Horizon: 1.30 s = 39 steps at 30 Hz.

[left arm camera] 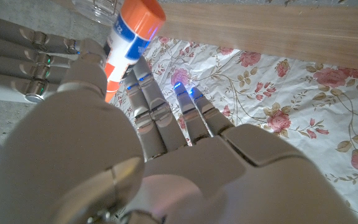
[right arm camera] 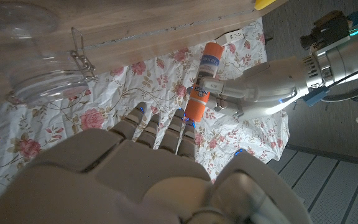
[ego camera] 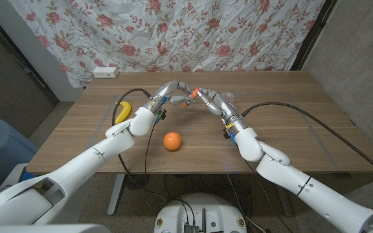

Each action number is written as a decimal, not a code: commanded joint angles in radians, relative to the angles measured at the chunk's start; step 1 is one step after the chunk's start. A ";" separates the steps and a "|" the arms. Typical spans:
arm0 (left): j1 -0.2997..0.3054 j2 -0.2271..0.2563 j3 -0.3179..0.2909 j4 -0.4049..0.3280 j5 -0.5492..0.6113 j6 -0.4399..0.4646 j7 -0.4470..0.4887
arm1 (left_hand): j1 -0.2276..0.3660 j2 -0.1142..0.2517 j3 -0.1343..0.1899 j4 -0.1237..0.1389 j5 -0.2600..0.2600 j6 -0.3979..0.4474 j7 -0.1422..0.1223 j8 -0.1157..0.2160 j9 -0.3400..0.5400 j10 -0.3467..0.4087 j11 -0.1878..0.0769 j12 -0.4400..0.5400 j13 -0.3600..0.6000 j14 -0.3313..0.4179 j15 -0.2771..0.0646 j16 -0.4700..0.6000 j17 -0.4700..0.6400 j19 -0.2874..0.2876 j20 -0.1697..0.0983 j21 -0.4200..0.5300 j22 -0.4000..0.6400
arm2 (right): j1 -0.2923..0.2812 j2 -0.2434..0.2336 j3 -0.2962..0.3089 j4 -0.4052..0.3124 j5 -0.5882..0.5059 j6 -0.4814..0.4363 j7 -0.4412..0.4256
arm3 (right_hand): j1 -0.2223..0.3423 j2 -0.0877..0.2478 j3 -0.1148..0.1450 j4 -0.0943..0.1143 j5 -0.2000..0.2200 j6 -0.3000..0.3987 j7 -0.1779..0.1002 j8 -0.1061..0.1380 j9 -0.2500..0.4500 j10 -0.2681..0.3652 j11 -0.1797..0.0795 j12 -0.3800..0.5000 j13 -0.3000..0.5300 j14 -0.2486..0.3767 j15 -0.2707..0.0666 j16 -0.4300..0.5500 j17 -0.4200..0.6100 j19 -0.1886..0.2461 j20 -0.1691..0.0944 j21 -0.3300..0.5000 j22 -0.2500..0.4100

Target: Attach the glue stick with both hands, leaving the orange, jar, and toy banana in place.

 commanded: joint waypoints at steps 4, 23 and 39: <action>-0.009 0.001 0.005 0.001 0.004 -0.002 -0.011 | 0.109 0.098 0.014 0.003 0.002 0.098 -0.046 0.029 0.006 0.045 -0.035 0.003 0.001 0.012 -0.166 0.004 0.001 0.010 -0.065 0.004 0.004 | 0.015 -0.004 -0.017 -0.011 -0.015 -0.021 0.032 | -0.009 0.018 0.006 0.000 0.000 0.030 -0.001 0.008 0.003 0.018 0.000 0.003 0.001 0.007 -0.016 0.009 0.002 -0.002 -0.005 0.004 0.004; 0.002 0.004 0.000 -0.010 0.003 0.002 -0.007 | 0.117 0.092 0.012 0.004 0.000 0.094 -0.049 0.025 0.006 0.049 -0.035 -0.001 0.000 0.015 -0.163 0.002 0.001 0.009 -0.065 0.002 0.004 | 0.014 -0.004 -0.008 -0.012 -0.004 -0.009 0.023 | -0.021 0.017 0.014 -0.003 0.002 0.042 0.000 0.008 0.003 0.028 0.004 0.003 0.002 0.018 -0.014 0.013 -0.001 0.004 -0.006 0.006 0.003; 0.019 0.011 -0.008 -0.024 0.003 0.010 0.003 | 0.115 0.087 0.008 0.007 0.000 0.094 -0.050 0.023 0.007 0.049 -0.035 -0.004 -0.001 0.017 -0.162 0.001 0.001 0.009 -0.067 0.002 0.004 | -0.007 -0.012 0.016 -0.028 -0.006 -0.031 -0.009 | -0.023 0.016 0.025 -0.008 0.004 0.040 0.001 0.004 0.003 0.023 0.007 -0.001 0.002 0.026 -0.013 0.014 -0.005 0.016 0.006 0.008 0.003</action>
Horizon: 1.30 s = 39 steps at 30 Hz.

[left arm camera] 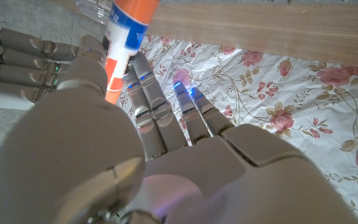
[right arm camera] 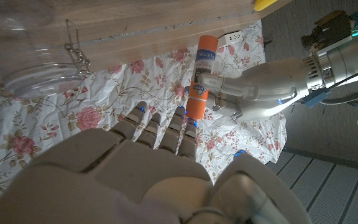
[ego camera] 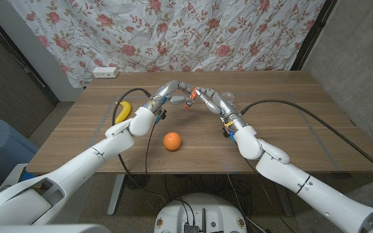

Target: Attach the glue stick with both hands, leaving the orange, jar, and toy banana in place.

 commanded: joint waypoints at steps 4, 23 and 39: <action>0.014 0.005 -0.006 -0.013 0.001 0.014 0.009 | 0.095 0.094 0.005 0.008 0.004 0.080 -0.057 0.022 0.006 0.042 -0.044 -0.005 0.004 0.006 -0.161 0.001 0.001 0.010 -0.067 0.002 0.004 | -0.020 -0.009 0.028 -0.010 0.009 -0.004 -0.034 | 0.000 0.018 0.009 0.000 0.004 0.016 0.013 -0.006 0.000 -0.001 0.011 -0.002 0.003 0.012 -0.005 0.006 -0.001 0.014 0.003 0.004 0.003; -0.001 0.014 -0.001 -0.009 -0.001 0.020 -0.024 | 0.088 0.089 -0.002 0.013 0.005 0.074 -0.055 0.018 0.008 0.036 -0.043 -0.009 0.003 0.005 -0.158 -0.002 0.000 0.008 -0.064 0.000 0.004 | -0.030 0.016 0.054 0.016 0.050 0.036 -0.084 | -0.004 0.015 0.020 -0.004 0.006 -0.006 0.014 -0.014 0.000 -0.020 0.018 -0.007 0.004 0.008 -0.005 0.002 -0.004 0.016 0.005 0.003 0.003; -0.037 0.019 0.013 0.006 0.007 0.018 -0.065 | 0.085 0.089 -0.005 0.014 0.006 0.070 -0.058 0.015 0.008 0.033 -0.043 -0.011 0.003 0.003 -0.158 -0.003 0.000 0.007 -0.065 0.000 0.004 | -0.042 0.004 0.093 0.004 0.081 0.051 -0.102 | -0.005 0.013 0.028 -0.007 0.007 -0.007 0.013 -0.013 0.000 -0.022 0.022 -0.006 0.004 0.012 -0.004 0.002 -0.006 0.020 0.006 0.003 0.003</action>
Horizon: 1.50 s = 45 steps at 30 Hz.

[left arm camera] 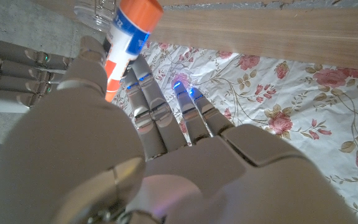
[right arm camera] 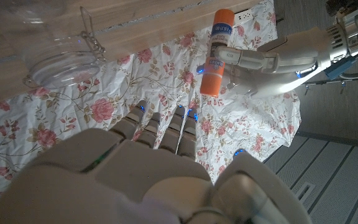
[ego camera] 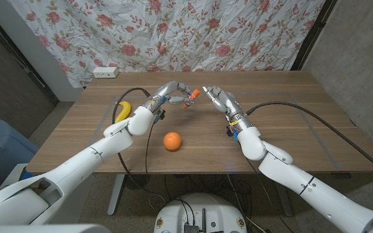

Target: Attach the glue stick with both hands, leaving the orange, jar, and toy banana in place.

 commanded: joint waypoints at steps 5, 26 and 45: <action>-0.040 0.009 0.017 0.011 0.010 0.006 -0.050 | 0.078 0.093 0.001 0.008 0.007 0.063 -0.058 0.012 0.009 0.034 -0.039 0.000 0.004 0.002 -0.157 -0.003 0.003 0.006 -0.064 0.000 0.004 | -0.008 -0.011 0.038 -0.003 0.031 0.020 -0.022 | -0.006 0.012 0.011 0.000 0.007 -0.007 0.003 -0.001 0.001 0.002 0.004 0.000 0.004 0.007 -0.012 0.002 -0.002 0.010 0.002 0.003 0.003; -0.069 0.065 0.015 -0.024 0.043 0.052 -0.121 | 0.073 0.091 -0.003 0.008 0.008 0.039 -0.062 0.004 0.010 0.010 -0.039 -0.007 0.003 -0.012 -0.155 -0.009 0.000 0.001 -0.062 -0.002 0.005 | -0.010 -0.005 0.101 0.048 0.153 0.096 -0.020 | -0.006 0.005 0.017 -0.005 0.006 -0.014 0.005 -0.003 0.001 -0.011 0.019 -0.003 0.004 0.008 -0.009 0.000 -0.004 0.021 -0.001 0.005 0.003; -0.105 0.099 0.028 -0.045 0.076 0.063 -0.202 | 0.073 0.090 -0.006 0.006 0.010 0.002 -0.076 -0.005 0.012 -0.030 -0.040 -0.014 0.003 -0.035 -0.155 -0.012 -0.001 -0.014 -0.058 -0.004 0.004 | -0.023 0.014 0.158 0.127 0.298 0.204 -0.010 | -0.006 0.002 0.024 -0.010 0.005 -0.023 0.008 -0.004 0.001 -0.024 0.025 -0.005 0.004 0.008 -0.006 -0.002 -0.006 0.025 -0.001 0.004 0.003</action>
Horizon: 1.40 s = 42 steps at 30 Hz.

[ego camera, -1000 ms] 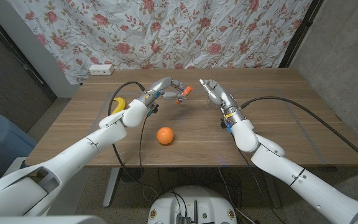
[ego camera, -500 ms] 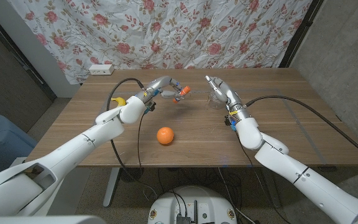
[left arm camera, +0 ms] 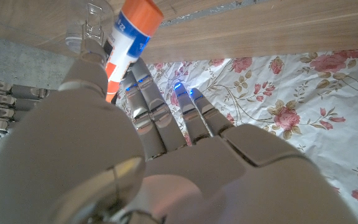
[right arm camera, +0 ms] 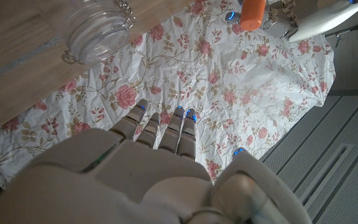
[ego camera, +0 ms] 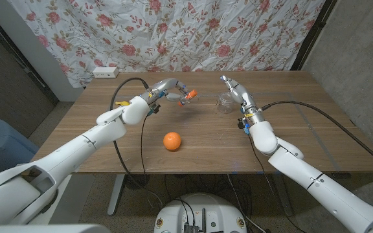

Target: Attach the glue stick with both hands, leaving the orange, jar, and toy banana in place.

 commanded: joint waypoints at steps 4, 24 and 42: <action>-0.018 0.035 0.005 -0.036 0.037 0.028 -0.060 | 0.082 0.081 -0.002 0.002 0.006 0.022 -0.044 0.002 0.011 -0.008 -0.011 -0.003 0.004 -0.016 -0.159 -0.005 -0.001 -0.009 -0.057 -0.004 0.004 | -0.009 0.020 0.050 0.083 0.145 0.116 0.029 | -0.002 0.000 0.010 -0.004 0.005 -0.011 0.005 -0.005 0.001 -0.009 0.010 -0.001 0.004 0.011 -0.004 -0.002 -0.003 0.018 -0.003 0.006 0.003; -0.044 0.082 0.020 -0.057 0.138 0.037 -0.102 | 0.081 0.084 -0.003 0.003 0.006 0.018 -0.050 0.005 0.012 -0.024 -0.011 -0.001 0.005 -0.023 -0.157 -0.003 -0.001 -0.012 -0.055 -0.004 0.004 | -0.015 0.037 0.095 0.116 0.330 0.143 0.100 | -0.002 -0.011 0.023 -0.015 0.001 -0.102 0.014 -0.021 0.001 -0.094 0.036 -0.011 0.004 0.015 0.000 -0.006 -0.004 0.039 -0.011 0.005 0.003; -0.043 0.136 0.028 -0.069 0.238 -0.009 -0.126 | 0.077 0.087 -0.005 0.007 0.006 0.013 -0.050 0.006 0.012 -0.033 -0.011 0.001 0.005 -0.026 -0.157 -0.001 0.000 -0.012 -0.054 -0.003 0.004 | -0.041 0.035 0.120 0.099 0.426 0.128 0.114 | -0.024 -0.009 0.026 -0.007 -0.001 -0.166 0.027 -0.021 0.000 -0.142 0.062 -0.007 0.003 0.022 0.009 -0.005 -0.002 0.038 -0.005 0.001 0.003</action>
